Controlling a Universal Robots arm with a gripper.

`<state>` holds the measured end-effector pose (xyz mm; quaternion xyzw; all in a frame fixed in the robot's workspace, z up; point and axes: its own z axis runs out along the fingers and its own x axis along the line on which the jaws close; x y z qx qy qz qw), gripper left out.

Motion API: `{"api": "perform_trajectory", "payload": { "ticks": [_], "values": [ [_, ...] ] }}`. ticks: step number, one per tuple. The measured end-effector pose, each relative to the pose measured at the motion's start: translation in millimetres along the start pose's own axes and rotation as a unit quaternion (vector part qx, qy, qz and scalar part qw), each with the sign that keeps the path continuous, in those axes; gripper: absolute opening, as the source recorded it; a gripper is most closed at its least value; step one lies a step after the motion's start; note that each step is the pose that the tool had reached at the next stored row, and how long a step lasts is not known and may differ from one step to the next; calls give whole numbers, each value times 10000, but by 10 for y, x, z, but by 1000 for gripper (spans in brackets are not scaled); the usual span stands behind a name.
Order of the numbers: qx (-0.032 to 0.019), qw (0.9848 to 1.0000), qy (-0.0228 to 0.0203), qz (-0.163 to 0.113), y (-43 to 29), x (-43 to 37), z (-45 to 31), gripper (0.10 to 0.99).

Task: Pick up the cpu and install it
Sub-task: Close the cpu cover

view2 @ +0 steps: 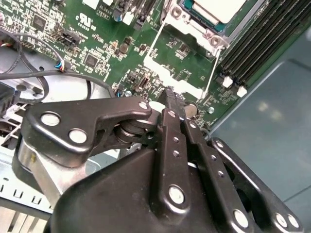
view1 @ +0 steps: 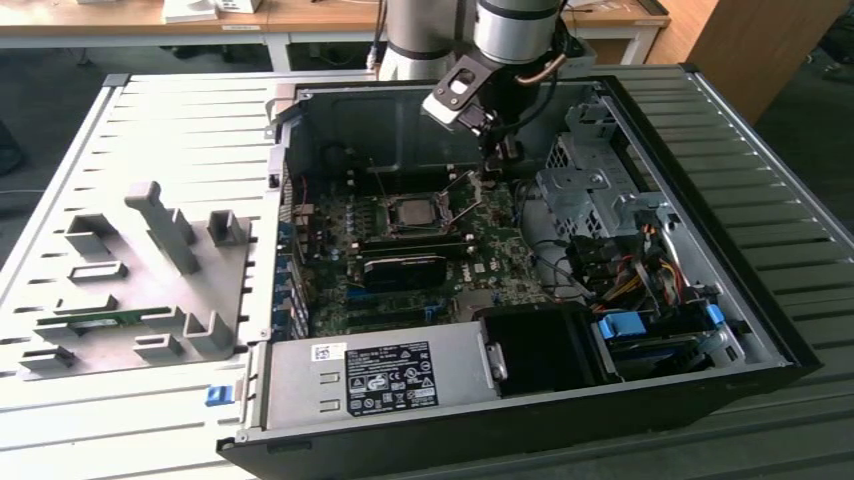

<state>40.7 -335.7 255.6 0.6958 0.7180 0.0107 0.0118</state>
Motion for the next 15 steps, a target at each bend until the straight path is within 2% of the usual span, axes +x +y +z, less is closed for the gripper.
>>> {"api": "perform_trajectory", "payload": {
  "ticks": [6,15],
  "values": [
    [30,10000,3,0,82,-2,30,106],
    [37,10000,3,1,86,0,161,106]
  ]
}}
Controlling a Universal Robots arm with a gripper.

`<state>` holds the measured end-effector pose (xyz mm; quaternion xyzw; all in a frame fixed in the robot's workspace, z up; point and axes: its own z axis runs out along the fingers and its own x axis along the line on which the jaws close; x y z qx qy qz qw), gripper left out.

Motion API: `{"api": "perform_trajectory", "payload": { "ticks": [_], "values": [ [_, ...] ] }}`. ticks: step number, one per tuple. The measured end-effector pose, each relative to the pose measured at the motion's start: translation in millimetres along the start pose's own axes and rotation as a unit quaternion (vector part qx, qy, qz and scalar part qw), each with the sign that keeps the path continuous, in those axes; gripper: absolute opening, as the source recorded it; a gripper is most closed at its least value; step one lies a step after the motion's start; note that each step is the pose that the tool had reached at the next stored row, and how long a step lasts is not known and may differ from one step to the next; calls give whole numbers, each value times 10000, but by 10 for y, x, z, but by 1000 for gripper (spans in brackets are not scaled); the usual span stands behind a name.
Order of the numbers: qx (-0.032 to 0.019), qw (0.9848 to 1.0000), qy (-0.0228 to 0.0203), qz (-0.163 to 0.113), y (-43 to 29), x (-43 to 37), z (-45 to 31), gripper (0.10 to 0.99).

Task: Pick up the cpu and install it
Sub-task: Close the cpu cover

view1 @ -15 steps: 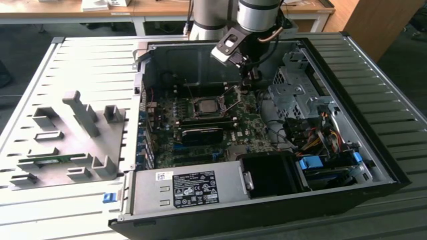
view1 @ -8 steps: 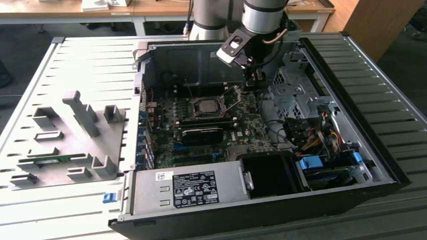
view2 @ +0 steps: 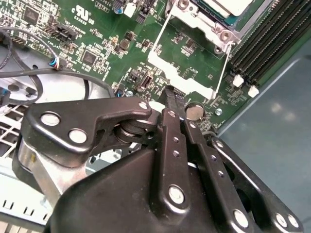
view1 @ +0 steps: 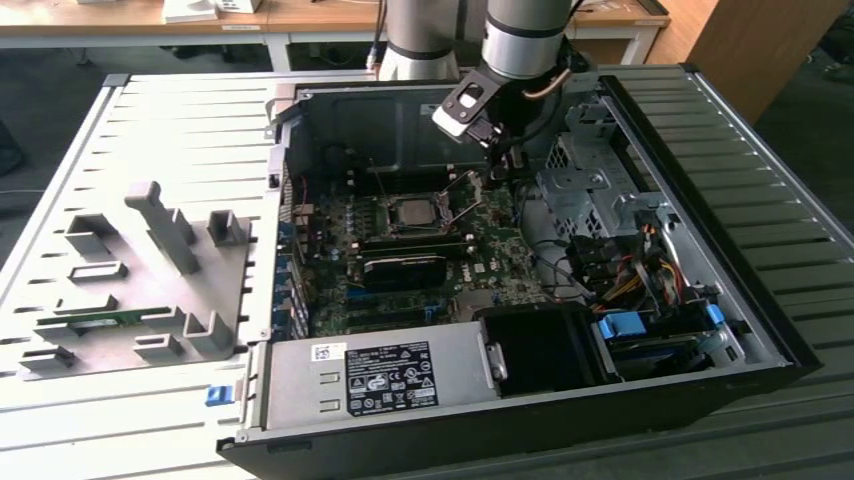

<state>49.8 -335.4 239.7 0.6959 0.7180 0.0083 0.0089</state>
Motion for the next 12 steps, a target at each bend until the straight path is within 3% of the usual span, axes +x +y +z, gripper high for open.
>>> {"api": "perform_trajectory", "payload": {
  "ticks": [3,12],
  "values": [
    [1,10000,-2,3,-23,2,4,106],
    [2,10000,22,4,-188,10,-5,106]
  ]
}}
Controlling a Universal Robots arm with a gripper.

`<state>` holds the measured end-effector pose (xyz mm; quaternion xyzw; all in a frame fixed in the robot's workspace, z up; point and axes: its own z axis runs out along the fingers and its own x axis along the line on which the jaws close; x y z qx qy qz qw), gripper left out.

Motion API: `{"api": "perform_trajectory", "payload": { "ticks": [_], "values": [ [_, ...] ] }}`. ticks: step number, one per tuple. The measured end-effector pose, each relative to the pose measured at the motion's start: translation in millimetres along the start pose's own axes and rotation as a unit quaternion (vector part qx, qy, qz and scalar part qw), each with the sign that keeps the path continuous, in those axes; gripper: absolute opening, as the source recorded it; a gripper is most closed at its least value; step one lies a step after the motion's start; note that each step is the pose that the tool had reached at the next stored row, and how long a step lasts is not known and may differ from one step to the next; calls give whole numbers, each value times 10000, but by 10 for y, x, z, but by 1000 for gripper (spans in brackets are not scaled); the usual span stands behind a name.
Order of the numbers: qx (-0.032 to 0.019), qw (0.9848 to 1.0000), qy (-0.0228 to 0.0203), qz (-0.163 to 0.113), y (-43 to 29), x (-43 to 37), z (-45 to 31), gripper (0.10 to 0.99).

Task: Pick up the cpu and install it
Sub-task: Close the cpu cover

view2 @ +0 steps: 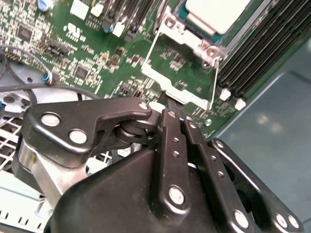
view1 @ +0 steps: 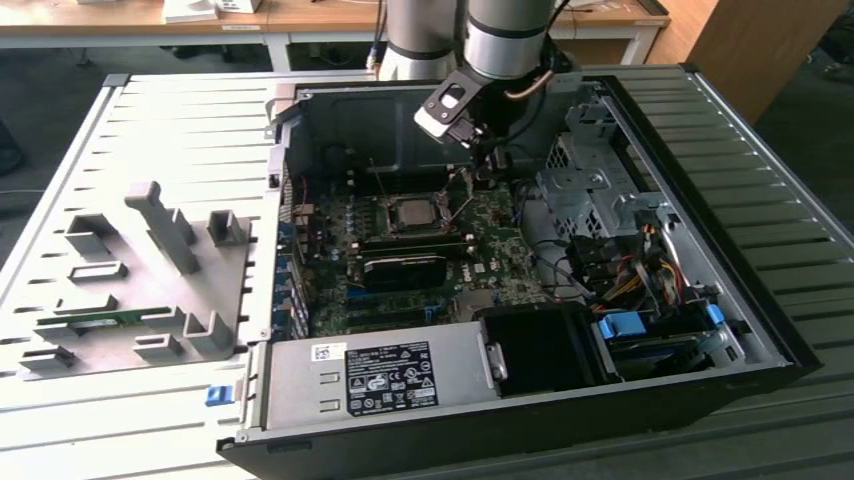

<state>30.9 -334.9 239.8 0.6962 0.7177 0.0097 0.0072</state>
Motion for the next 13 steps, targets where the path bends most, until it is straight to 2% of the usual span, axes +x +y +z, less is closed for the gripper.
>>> {"api": "perform_trajectory", "payload": {
  "ticks": [5,13],
  "values": [
    [0,10000,3,1,-108,5,-1,106],
    [0,10000,1,1,-133,7,1,106]
  ]
}}
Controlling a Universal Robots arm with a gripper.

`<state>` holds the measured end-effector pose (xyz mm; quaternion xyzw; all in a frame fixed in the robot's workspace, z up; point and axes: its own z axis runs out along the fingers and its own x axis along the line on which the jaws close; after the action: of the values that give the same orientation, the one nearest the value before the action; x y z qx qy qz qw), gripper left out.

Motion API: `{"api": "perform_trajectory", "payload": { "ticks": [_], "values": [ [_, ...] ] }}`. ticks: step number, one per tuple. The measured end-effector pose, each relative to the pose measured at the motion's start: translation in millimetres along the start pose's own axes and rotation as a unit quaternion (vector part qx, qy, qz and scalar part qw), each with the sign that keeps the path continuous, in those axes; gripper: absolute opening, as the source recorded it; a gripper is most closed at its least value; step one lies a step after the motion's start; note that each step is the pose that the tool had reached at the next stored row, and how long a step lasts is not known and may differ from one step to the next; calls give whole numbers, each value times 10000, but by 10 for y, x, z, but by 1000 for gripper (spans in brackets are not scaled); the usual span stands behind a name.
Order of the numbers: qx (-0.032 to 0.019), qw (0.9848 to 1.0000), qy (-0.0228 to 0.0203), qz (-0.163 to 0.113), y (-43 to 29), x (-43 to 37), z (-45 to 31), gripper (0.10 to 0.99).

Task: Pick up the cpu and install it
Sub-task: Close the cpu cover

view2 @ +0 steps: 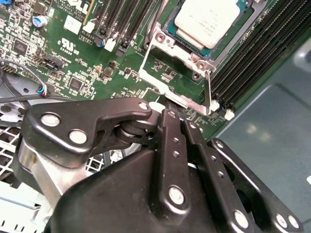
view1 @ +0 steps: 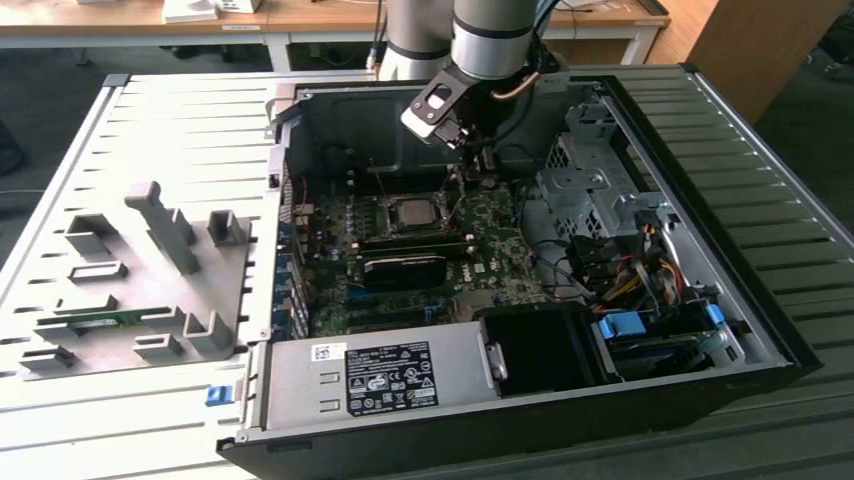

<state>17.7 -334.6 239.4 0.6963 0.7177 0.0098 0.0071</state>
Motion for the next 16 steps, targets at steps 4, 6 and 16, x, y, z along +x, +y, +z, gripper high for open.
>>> {"api": "perform_trajectory", "payload": {
  "ticks": [4,6,16],
  "values": [
    [0,10000,0,0,-18,0,1,106],
    [0,10000,0,0,-25,1,1,106],
    [0,10000,0,0,-65,2,1,106]
  ]
}}
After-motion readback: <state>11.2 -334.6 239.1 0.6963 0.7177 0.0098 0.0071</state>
